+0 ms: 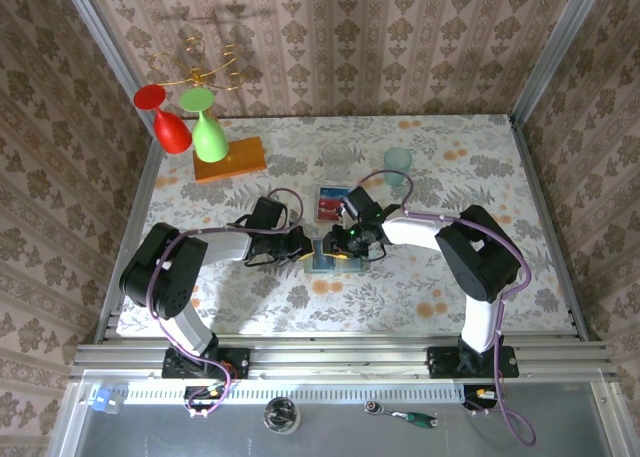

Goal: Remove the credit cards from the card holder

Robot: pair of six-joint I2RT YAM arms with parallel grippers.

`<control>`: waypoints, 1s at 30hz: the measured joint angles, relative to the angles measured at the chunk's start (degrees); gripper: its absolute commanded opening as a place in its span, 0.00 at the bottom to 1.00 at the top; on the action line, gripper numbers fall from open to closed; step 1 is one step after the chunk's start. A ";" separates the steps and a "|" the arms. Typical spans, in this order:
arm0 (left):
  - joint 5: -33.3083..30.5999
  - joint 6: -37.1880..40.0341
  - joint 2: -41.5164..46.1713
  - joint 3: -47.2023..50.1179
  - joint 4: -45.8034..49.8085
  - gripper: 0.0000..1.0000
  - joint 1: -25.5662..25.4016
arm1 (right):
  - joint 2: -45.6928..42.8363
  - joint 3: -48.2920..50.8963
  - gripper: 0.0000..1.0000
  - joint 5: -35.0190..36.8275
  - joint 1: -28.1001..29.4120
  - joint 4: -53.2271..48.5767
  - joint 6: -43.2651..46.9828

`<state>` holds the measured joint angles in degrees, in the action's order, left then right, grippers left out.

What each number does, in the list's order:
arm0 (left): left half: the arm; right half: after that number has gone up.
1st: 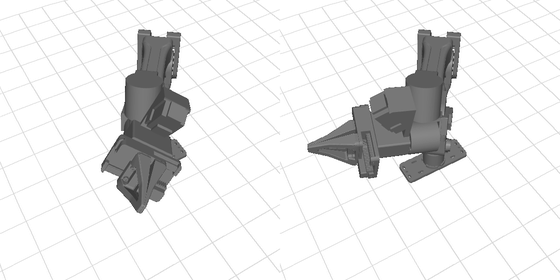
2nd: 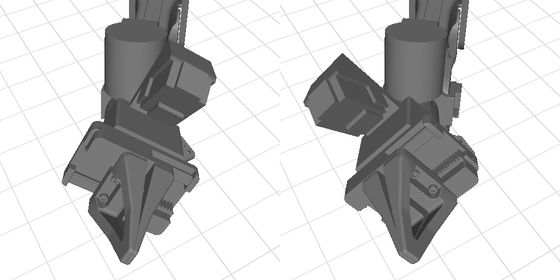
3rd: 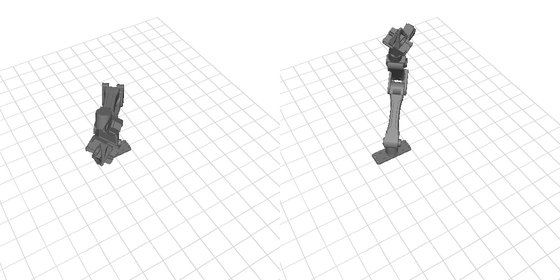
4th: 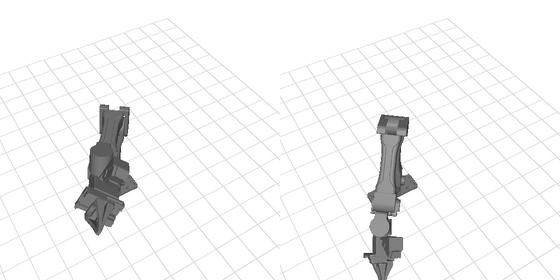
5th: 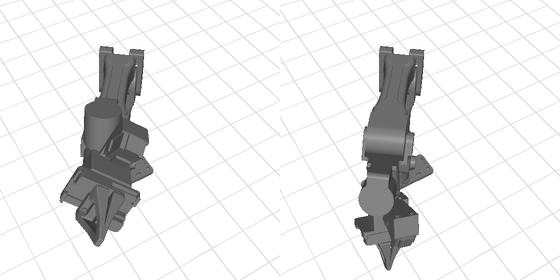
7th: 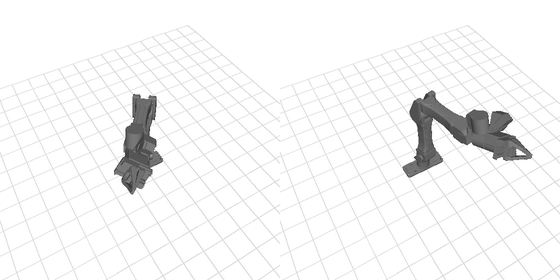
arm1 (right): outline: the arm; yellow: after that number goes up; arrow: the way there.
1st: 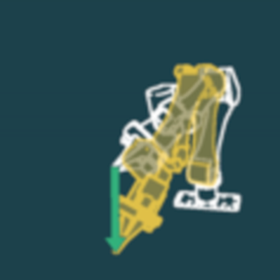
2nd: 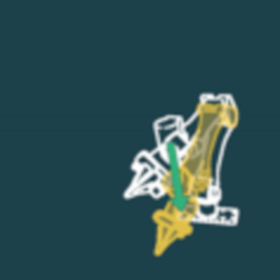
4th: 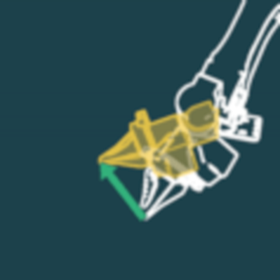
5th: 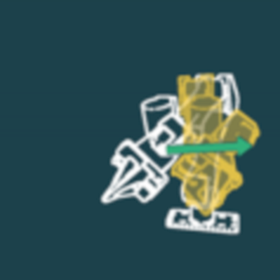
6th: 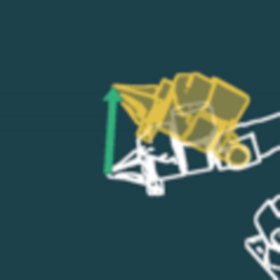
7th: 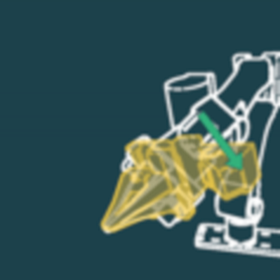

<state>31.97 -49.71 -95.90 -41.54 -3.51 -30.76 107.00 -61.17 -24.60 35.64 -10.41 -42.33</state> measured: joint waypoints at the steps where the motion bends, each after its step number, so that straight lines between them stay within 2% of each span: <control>1: -0.02 0.00 0.00 -0.02 -0.02 0.02 0.00 | 0.00 -0.02 0.33 -0.09 0.00 0.00 -0.07; 4: -0.02 0.00 0.00 -0.02 -0.02 0.02 0.00 | 0.11 -0.02 0.26 -0.24 -0.02 0.02 -0.26; 8: -0.02 0.00 0.00 -0.02 0.00 0.02 0.00 | 0.63 -0.02 0.25 -0.79 -0.02 0.66 -0.39; 16: -0.02 0.00 0.00 0.00 -0.02 0.04 0.00 | 0.74 -0.02 0.31 -1.36 -0.13 1.05 -0.87; 30: -0.07 0.04 0.00 -0.02 0.02 0.10 0.00 | 0.52 -1.77 0.32 2.25 -0.07 -3.17 0.81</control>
<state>31.90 -49.67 -95.90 -41.56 -3.49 -30.76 107.53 -62.94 -22.35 35.57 -13.58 -41.52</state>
